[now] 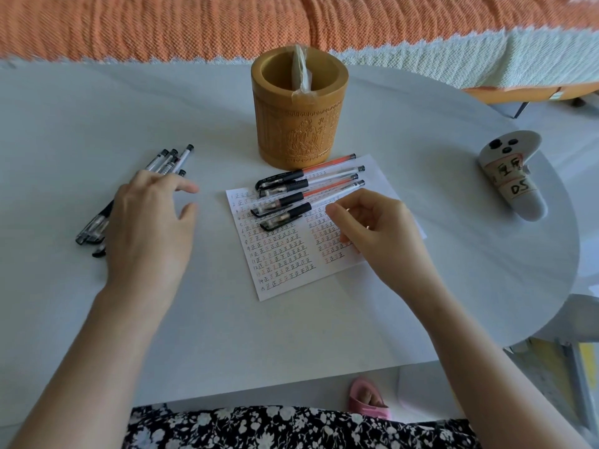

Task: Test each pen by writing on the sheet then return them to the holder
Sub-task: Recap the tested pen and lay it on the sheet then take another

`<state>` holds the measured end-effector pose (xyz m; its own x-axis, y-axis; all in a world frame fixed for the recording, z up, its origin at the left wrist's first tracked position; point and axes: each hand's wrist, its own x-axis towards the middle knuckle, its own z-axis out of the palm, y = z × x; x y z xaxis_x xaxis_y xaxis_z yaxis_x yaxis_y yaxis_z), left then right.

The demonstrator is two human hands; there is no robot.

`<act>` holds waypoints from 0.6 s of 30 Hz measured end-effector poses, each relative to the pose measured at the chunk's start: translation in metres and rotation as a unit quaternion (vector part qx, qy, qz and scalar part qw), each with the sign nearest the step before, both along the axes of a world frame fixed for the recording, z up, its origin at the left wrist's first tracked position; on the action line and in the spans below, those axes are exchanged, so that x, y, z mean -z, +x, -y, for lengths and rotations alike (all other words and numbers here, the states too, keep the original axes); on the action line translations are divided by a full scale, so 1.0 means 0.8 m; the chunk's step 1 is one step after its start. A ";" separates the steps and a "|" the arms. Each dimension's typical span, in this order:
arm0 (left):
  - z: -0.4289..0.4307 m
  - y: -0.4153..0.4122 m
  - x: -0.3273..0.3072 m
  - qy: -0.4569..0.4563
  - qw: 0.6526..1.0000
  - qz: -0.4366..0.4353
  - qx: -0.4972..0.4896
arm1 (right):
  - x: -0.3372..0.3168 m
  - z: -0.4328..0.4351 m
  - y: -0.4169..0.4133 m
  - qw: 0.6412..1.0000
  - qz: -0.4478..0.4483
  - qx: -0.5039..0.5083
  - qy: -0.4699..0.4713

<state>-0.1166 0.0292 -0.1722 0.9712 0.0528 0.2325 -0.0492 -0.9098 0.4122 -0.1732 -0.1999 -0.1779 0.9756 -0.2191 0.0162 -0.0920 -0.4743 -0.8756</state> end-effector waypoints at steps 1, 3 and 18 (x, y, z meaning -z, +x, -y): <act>-0.003 0.000 0.000 0.003 1.000 -0.004 -0.006 | 0.000 0.000 0.000 1.000 0.000 0.001 -0.003; -0.006 0.001 0.001 0.007 1.000 -0.012 -0.010 | -0.001 -0.001 0.001 1.000 0.004 0.002 -0.008; 0.024 -0.016 -0.027 -0.292 0.943 -0.012 0.158 | -0.007 -0.011 0.000 0.995 0.004 -0.021 0.102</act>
<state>-0.1294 0.0096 -0.1503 0.9644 -0.1274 0.2317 -0.2644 -0.4679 0.8433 -0.1728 -0.1912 -0.1720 0.9841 -0.1768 -0.0166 -0.0683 -0.2902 -0.9545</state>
